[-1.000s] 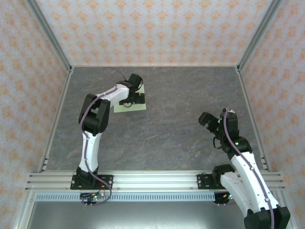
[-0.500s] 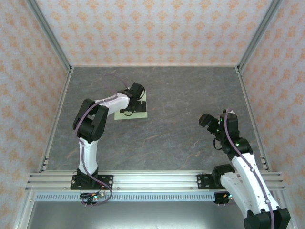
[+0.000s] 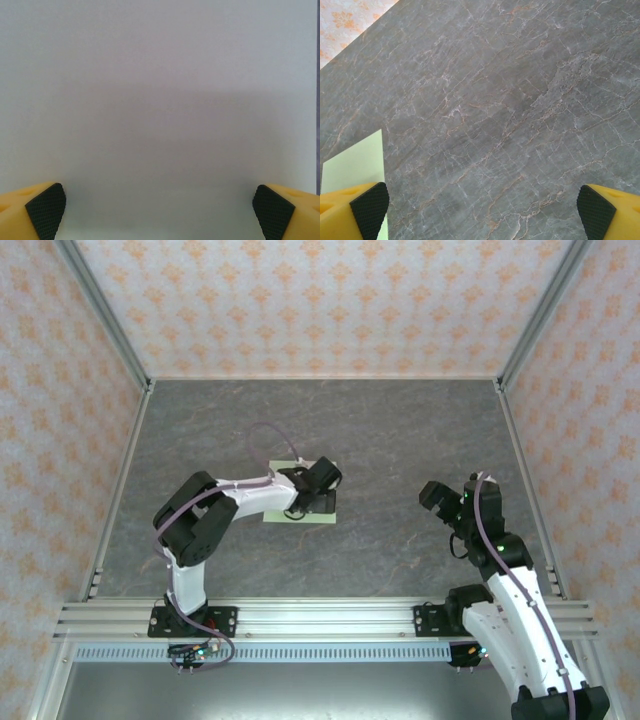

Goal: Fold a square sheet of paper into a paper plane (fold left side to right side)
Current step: Move the square sheet of paper to the center of the table, then pick up the square sheet of paper from the center of the table.

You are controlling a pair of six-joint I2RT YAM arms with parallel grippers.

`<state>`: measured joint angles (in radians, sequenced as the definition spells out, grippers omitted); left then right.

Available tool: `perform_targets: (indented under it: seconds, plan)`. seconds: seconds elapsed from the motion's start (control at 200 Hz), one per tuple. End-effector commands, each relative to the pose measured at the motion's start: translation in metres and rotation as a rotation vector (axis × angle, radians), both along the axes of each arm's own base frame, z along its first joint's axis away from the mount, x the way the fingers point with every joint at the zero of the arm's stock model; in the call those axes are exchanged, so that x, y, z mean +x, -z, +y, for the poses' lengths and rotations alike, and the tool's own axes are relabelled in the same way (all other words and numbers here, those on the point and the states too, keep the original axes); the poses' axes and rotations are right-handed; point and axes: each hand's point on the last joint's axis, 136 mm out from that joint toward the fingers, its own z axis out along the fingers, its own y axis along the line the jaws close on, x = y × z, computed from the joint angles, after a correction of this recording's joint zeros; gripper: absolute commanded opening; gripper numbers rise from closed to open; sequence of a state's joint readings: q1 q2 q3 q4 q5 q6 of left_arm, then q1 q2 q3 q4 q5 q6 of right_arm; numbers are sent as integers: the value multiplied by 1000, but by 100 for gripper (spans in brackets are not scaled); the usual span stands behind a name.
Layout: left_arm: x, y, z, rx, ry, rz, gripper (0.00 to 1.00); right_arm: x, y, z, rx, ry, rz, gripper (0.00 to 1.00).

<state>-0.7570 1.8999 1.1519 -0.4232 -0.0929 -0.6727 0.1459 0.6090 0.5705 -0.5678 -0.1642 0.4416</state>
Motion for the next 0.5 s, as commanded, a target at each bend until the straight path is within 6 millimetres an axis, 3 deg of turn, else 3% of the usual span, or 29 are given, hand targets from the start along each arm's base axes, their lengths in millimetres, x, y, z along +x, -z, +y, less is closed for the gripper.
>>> perform_targets:
  seconds: [0.0, 0.18, 0.2, 0.315, 0.395, 0.495]
  plan:
    - [-70, 46, 2, 46, -6, 265, 100, -3, -3, -3, -7, 20, 1, 100]
    - [-55, 10, -18, -20, 31, 216, 100, 0, 5, -5, -31, 20, 11, 100]
    - [-51, -5, -23, -50, 40, 189, 100, 1, 6, -5, -32, 20, 15, 100]
    - [-39, -47, -30, -125, 67, 118, 100, 13, 13, 2, -13, -1, 43, 100]
    - [-32, -70, -22, -183, 48, 72, 100, 24, 19, 13, -10, -31, 74, 100]
    - [-31, -81, 3, -238, -2, 33, 100, 41, 27, 34, -54, -93, 107, 100]
